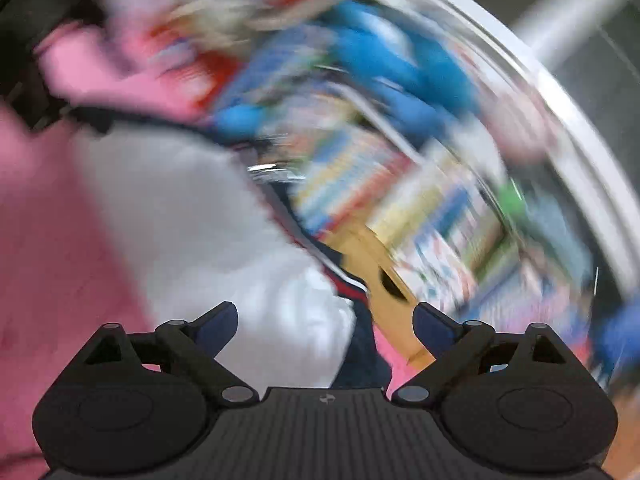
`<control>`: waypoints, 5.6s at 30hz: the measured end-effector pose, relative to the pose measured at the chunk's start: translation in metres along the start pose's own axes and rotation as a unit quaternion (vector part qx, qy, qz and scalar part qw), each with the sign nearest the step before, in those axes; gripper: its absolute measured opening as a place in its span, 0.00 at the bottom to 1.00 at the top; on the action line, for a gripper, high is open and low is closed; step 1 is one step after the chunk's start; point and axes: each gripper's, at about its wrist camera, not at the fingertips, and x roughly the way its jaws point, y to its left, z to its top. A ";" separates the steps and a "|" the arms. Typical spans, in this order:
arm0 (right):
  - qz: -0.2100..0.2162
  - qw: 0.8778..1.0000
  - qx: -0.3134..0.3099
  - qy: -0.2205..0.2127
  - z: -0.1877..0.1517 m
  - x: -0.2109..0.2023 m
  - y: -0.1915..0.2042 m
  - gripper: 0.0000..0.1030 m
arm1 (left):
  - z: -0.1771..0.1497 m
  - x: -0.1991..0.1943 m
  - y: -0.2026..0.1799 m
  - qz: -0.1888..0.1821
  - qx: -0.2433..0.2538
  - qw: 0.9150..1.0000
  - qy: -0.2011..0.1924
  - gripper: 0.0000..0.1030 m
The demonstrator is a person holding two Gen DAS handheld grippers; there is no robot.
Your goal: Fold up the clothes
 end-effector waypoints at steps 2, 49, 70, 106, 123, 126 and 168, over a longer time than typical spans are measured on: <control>0.028 0.998 -0.047 0.001 0.005 0.003 0.029 0.88 | -0.002 0.006 -0.015 -0.019 0.033 0.999 0.005 0.59; 0.008 0.972 -0.228 0.055 -0.059 0.111 0.031 0.10 | -0.042 0.093 0.007 0.000 0.164 0.982 0.098 0.05; -0.035 0.989 -0.053 0.134 -0.106 0.032 -0.043 0.26 | -0.041 0.093 0.035 -0.039 0.014 0.996 0.084 0.02; -0.044 0.990 -0.083 0.109 -0.066 0.088 -0.013 0.07 | -0.032 0.075 0.034 0.015 0.043 0.994 0.100 0.03; 0.004 0.994 -0.084 0.076 -0.111 -0.092 0.015 0.10 | -0.091 -0.055 -0.022 -0.041 0.076 0.989 0.118 0.08; 0.003 0.992 -0.081 0.093 -0.129 -0.099 0.019 0.11 | -0.092 -0.061 -0.020 -0.040 0.084 0.987 0.128 0.11; 0.053 0.911 0.398 0.091 -0.054 -0.007 0.013 0.03 | -0.074 -0.001 0.031 0.070 -0.235 0.966 0.079 0.45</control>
